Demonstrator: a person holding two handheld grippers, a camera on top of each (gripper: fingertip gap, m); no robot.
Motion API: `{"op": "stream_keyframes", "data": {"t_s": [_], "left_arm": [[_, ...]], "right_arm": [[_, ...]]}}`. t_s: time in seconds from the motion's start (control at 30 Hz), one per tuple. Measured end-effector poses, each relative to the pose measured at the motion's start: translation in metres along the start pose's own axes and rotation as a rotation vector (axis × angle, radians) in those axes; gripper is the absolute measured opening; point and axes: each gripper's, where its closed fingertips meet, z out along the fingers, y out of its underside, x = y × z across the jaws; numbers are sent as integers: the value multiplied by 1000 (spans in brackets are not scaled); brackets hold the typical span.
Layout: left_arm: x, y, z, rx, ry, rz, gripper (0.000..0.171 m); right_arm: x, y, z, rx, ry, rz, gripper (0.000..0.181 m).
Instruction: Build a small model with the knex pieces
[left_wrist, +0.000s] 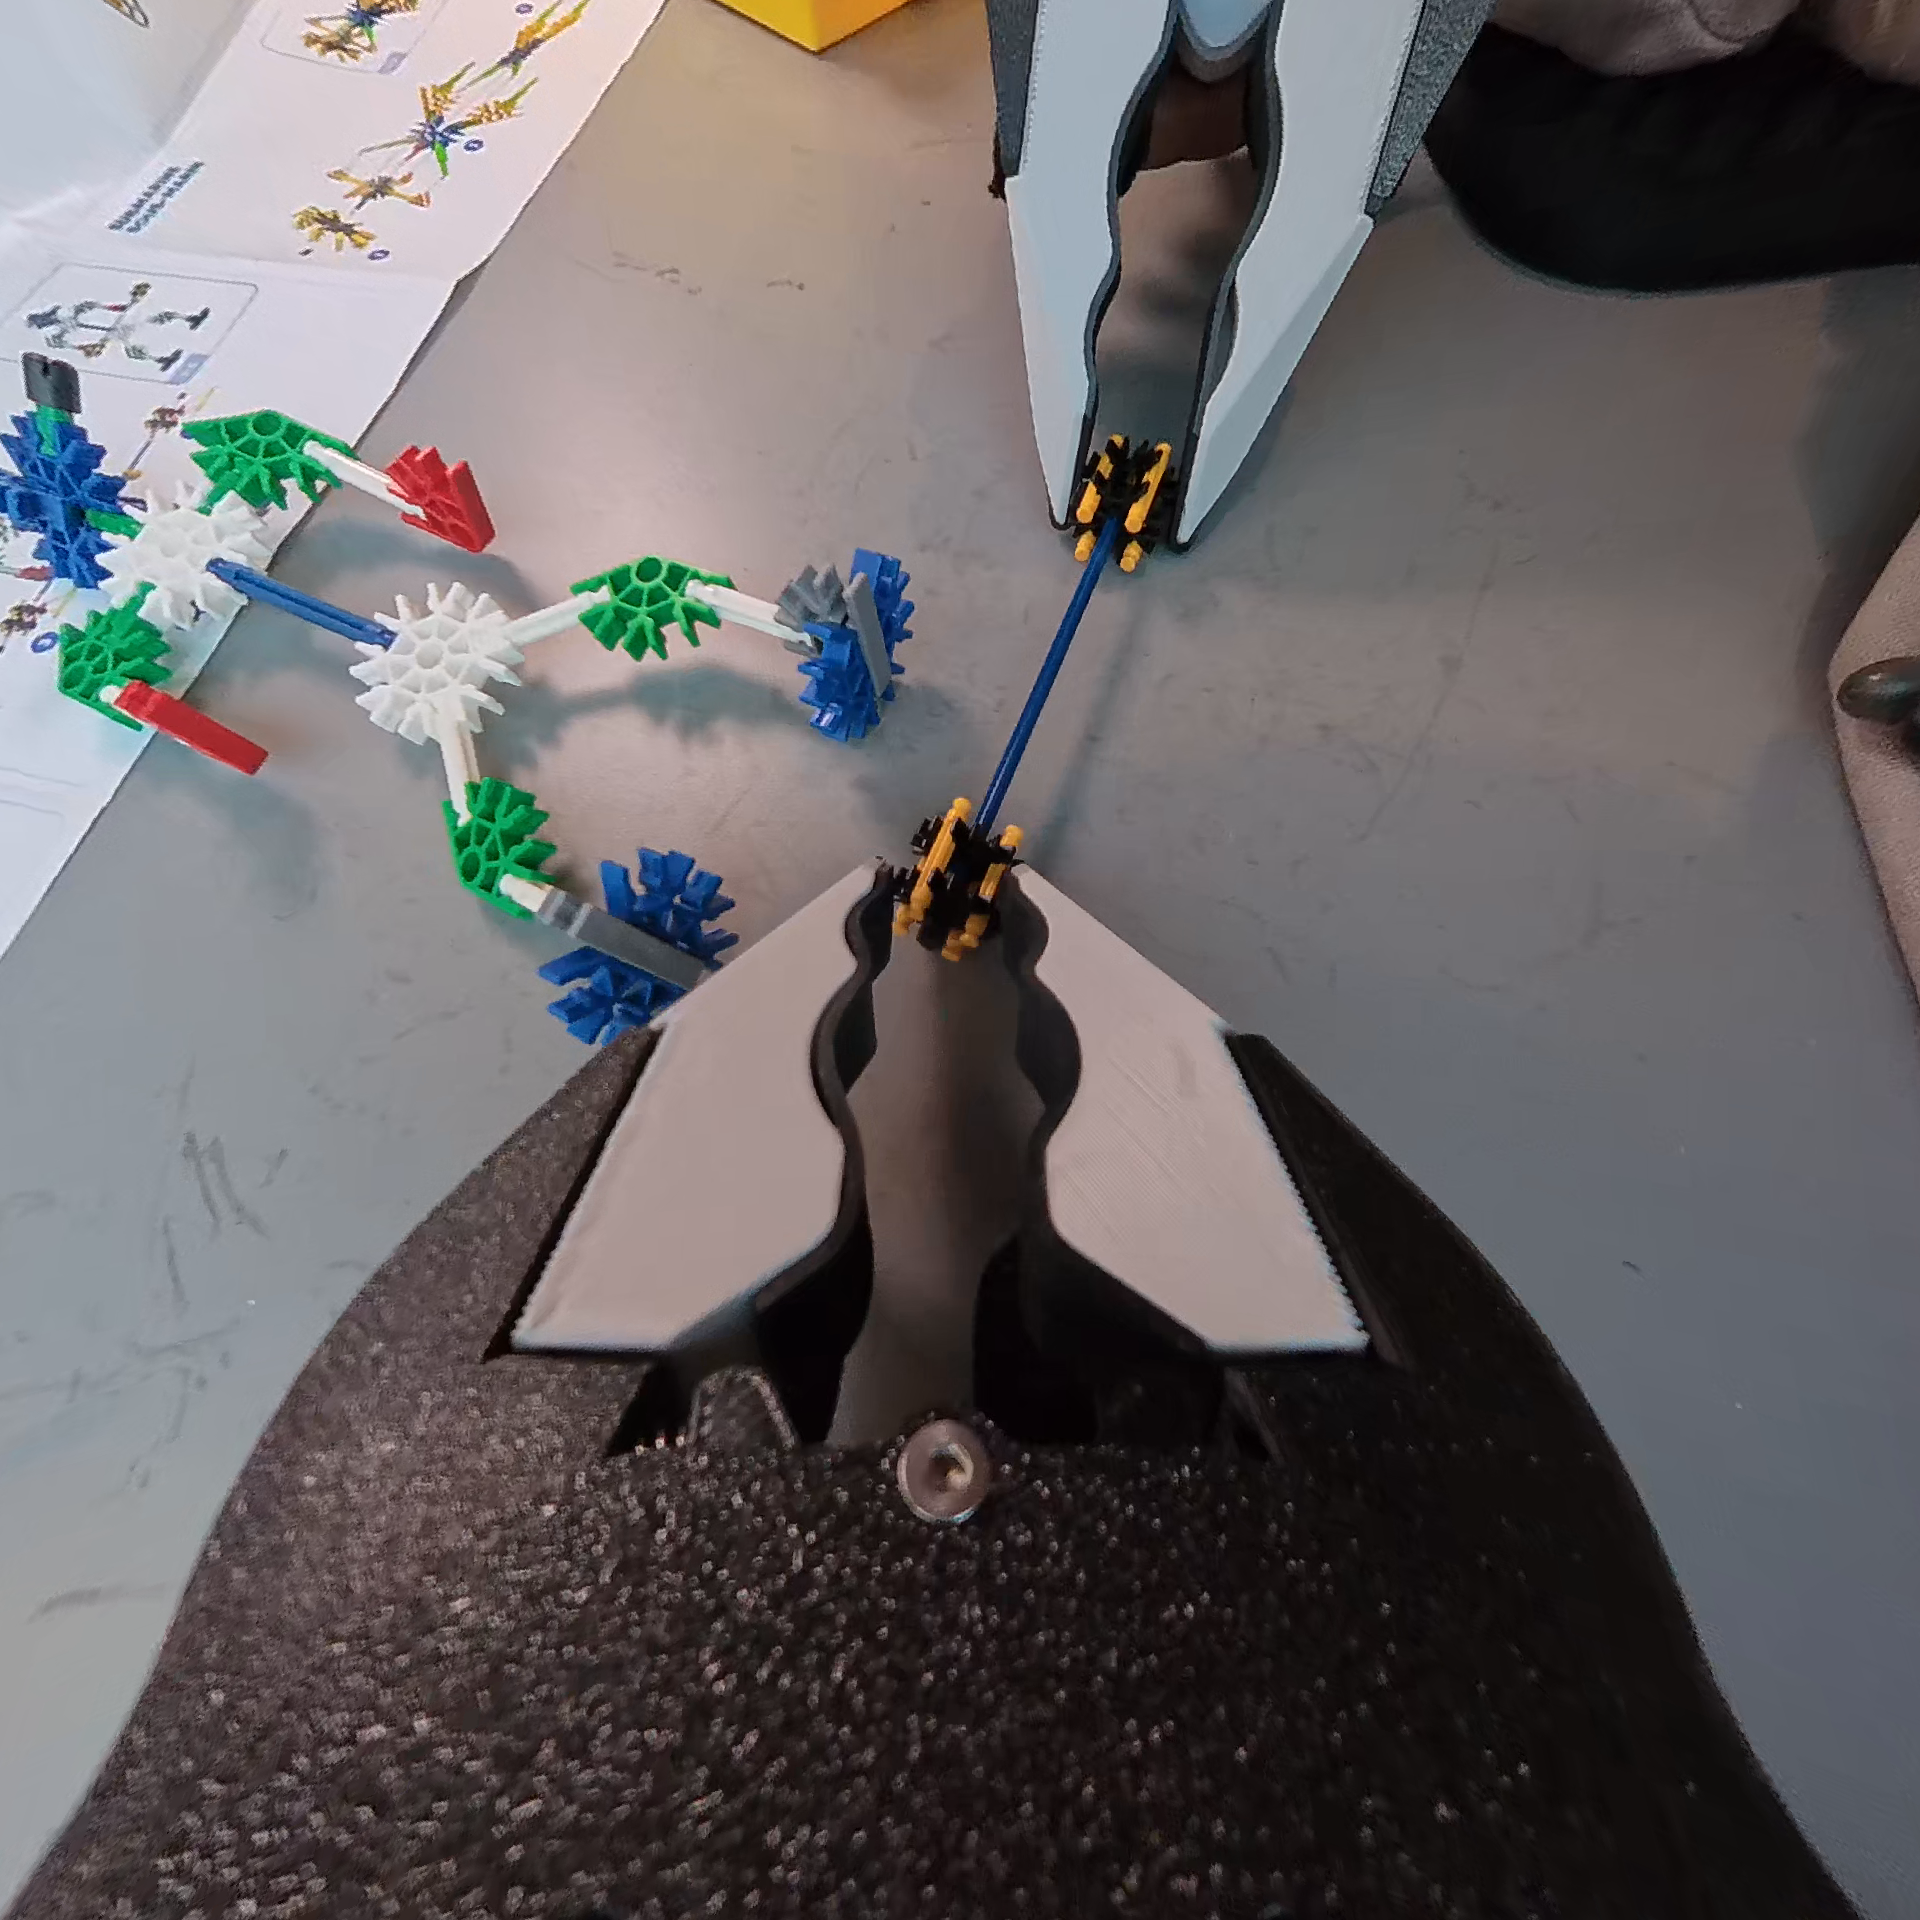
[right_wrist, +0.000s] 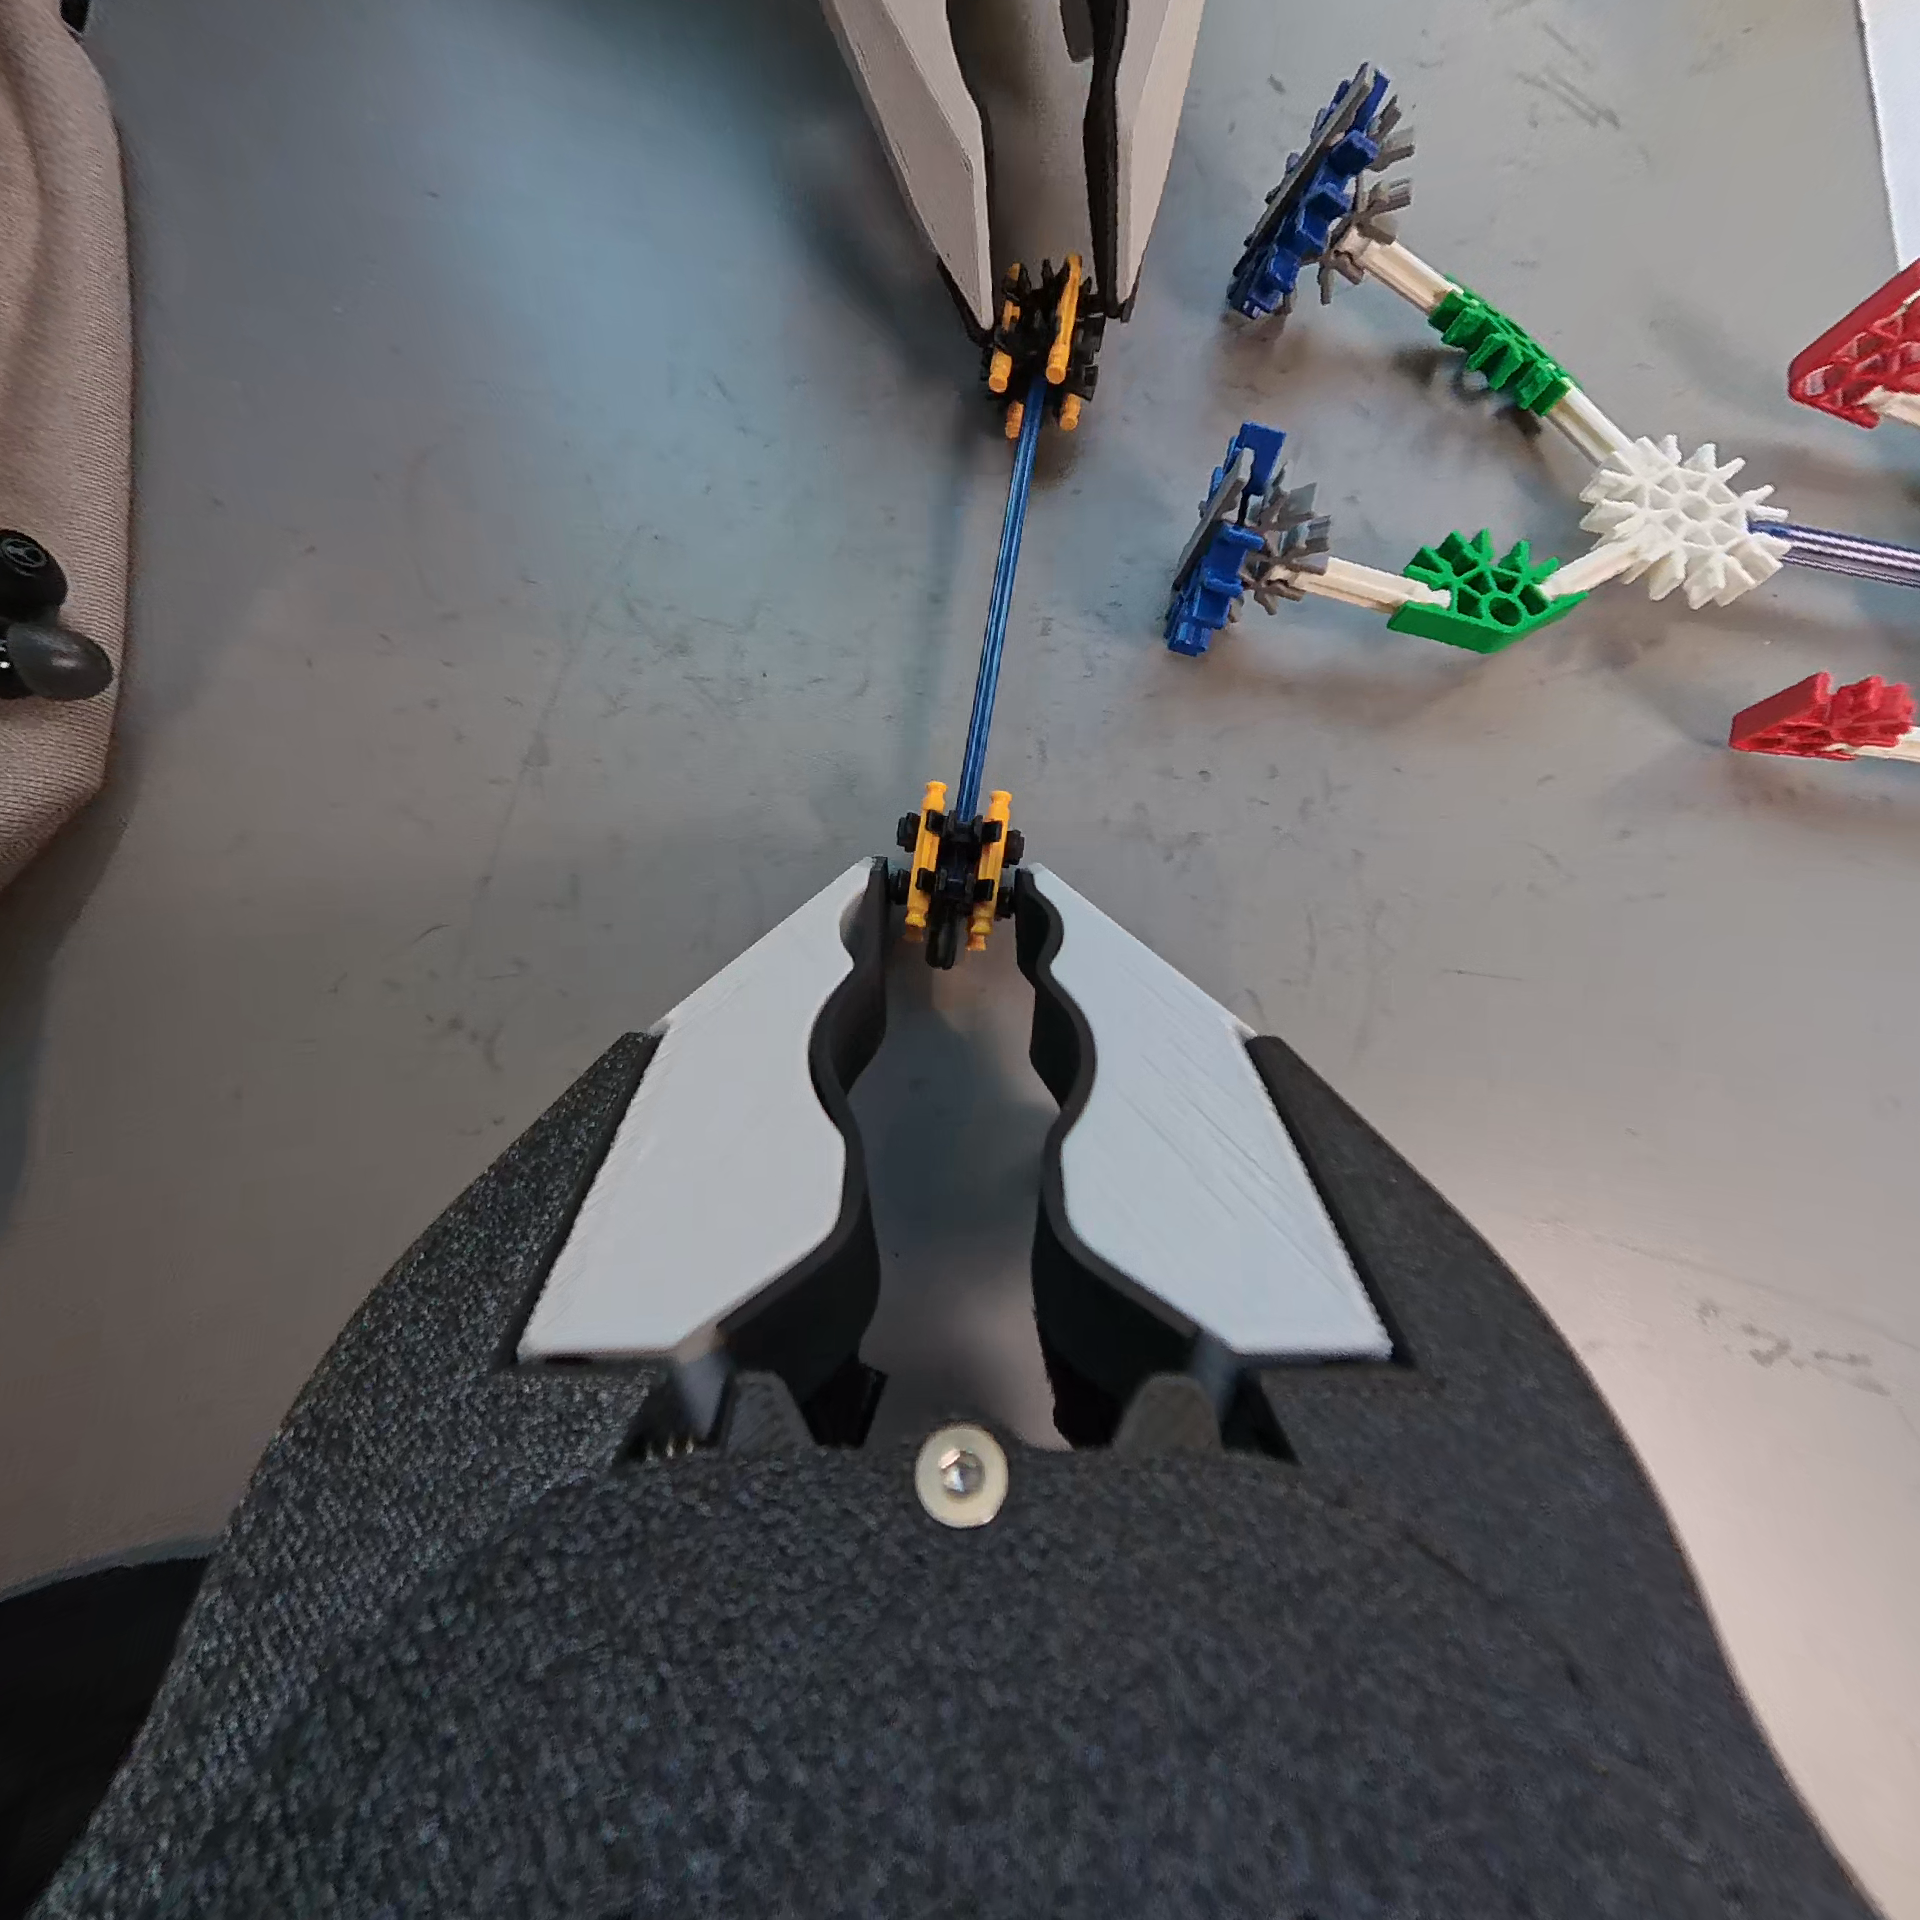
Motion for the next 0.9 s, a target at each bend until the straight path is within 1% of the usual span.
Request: {"op": "stream_keyframes", "data": {"t_s": [0.2, 0.47, 0.6, 0.67, 0.77, 0.9], "left_arm": [[3, -5, 0, 24, 7, 57, 19], [-2, 3, -4, -10, 1, 52, 19], [-2, 4, -5, -16, -2, 62, 19], [-3, 5, -5, -20, -9, 66, 19], [-3, 3, -8, -17, -12, 62, 20], [-9, -17, -20, 78, -42, 47, 20]], "right_arm": [[-1, -1, 1, -3, 6, -7, 23], [3, -3, -7, -9, 43, -9, 25], [0, -4, -5, 1, 19, -5, 22], [2, -4, -5, -1, 35, -11, 22], [6, -12, -11, 38, 58, -9, 22], [15, -32, -24, 142, 115, -2, 22]]}}
